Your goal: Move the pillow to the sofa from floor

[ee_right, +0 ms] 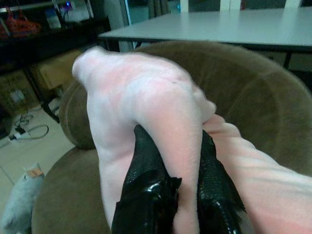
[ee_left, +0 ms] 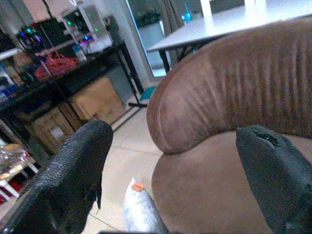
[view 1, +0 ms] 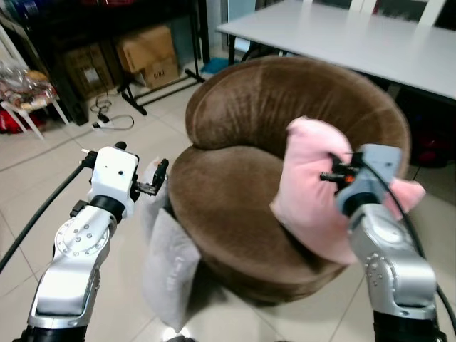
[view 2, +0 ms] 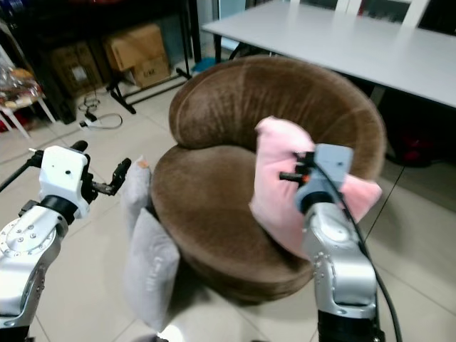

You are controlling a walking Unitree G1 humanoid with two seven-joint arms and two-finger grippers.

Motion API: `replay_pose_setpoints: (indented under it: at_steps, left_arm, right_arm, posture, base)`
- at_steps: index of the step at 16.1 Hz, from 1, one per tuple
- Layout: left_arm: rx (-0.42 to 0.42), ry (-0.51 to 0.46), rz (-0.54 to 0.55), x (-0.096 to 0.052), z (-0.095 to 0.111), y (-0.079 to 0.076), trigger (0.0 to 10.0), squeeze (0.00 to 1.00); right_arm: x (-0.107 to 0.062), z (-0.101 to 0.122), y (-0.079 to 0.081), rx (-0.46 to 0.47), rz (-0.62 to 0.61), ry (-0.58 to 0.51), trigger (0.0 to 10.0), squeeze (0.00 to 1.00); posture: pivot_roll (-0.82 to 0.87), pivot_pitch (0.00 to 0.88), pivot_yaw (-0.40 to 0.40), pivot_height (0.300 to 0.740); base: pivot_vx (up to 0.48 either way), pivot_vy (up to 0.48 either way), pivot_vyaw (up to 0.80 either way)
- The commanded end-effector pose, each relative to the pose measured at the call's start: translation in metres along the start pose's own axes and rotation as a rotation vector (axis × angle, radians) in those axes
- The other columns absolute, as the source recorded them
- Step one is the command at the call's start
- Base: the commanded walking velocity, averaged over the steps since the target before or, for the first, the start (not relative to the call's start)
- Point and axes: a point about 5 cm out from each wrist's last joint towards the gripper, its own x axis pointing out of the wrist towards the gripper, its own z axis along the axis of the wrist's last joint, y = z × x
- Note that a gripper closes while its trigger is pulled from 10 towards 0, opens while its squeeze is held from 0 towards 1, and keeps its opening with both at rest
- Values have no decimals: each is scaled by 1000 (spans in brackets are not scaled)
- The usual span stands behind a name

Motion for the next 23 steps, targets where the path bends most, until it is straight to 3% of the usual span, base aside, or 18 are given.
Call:
replay_pose_setpoints:
  at_steps: [1, 4, 12, 23]
  left_arm:
    - [2, 3, 26, -1, 1, 8, 10000, 0]
    - [-27, -9, -5, 0, 2, 6, 10000, 0]
    - [-34, -11, -8, 0, 3, 6, 10000, 0]
    - [-43, -12, -14, 0, 2, 7, 10000, 0]
  right_arm:
    - [0, 12, 16, 16, 71, -62, 10000, 0]
    - [1, 11, 18, -49, 54, -66, 10000, 0]
    - [0, 14, 30, -6, 159, -89, 10000, 0]
    - [0, 11, 32, 4, 171, -75, 10000, 0]
  posture:
    - [-86, 0, 44, 740]
    - [-85, 0, 44, 740]
    - [-84, 0, 43, 740]
    - [-80, 0, 37, 740]
  base:
    - [0, 0, 0]
    - [0, 0, 0]
    - [249, 0, -55]
    - [267, 0, 0]
